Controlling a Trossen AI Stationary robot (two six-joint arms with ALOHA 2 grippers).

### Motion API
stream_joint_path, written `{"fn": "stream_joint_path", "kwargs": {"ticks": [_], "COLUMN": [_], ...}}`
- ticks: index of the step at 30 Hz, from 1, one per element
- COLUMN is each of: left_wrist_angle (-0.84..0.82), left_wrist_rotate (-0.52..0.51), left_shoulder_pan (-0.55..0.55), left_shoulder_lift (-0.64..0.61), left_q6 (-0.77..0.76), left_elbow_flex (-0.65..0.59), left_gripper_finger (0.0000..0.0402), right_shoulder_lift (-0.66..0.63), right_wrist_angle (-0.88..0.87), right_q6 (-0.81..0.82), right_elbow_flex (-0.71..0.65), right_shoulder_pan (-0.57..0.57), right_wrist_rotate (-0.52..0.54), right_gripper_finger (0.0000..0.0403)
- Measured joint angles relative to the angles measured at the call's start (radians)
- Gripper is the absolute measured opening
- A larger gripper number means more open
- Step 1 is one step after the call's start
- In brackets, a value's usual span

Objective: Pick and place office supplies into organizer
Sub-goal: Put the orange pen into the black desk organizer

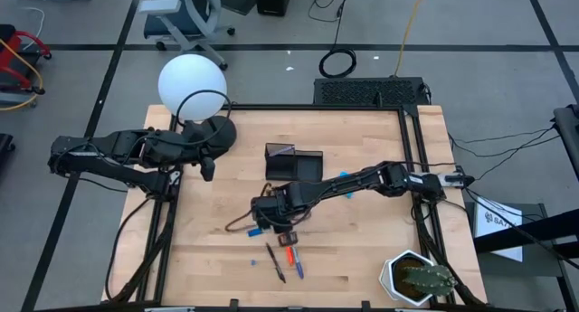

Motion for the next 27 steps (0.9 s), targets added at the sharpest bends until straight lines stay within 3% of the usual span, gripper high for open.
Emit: {"fn": "stream_joint_path", "kwargs": {"ticks": [3, 7, 12, 16, 20, 27], "left_wrist_angle": [0.000, 0.000, 0.001, 0.001, 0.001, 0.001], "left_wrist_rotate": [0.000, 0.000, 0.000, 0.000, 0.000, 0.000], "left_shoulder_pan": [0.000, 0.000, 0.000, 0.000, 0.000, 0.000], "left_shoulder_lift": [0.000, 0.000, 0.000, 0.000, 0.000, 0.000], "left_q6": [0.000, 0.000, 0.000, 0.000, 0.000, 0.000], "left_elbow_flex": [0.000, 0.000, 0.000, 0.000, 0.000, 0.000], "left_gripper_finger": [0.0021, 0.0021, 0.0021, 0.0021, 0.0021, 0.0021], "right_shoulder_lift": [0.000, 0.000, 0.000, 0.000, 0.000, 0.007], "right_wrist_angle": [-0.016, -0.017, 0.016, 0.026, 0.026, -0.067], "right_q6": [0.195, 0.445, 0.886, 1.208, 1.356, 1.434], "right_elbow_flex": [0.000, 0.000, 0.000, 0.000, 0.000, 0.000], "right_shoulder_pan": [0.010, 0.025, 0.028, 0.011, 0.007, 0.015], "right_wrist_rotate": [-0.068, -0.073, 0.074, 0.105, 0.120, 0.136], "right_gripper_finger": [0.0120, 0.0114, 0.0110, 0.0110, 0.0109, 0.0110]}}
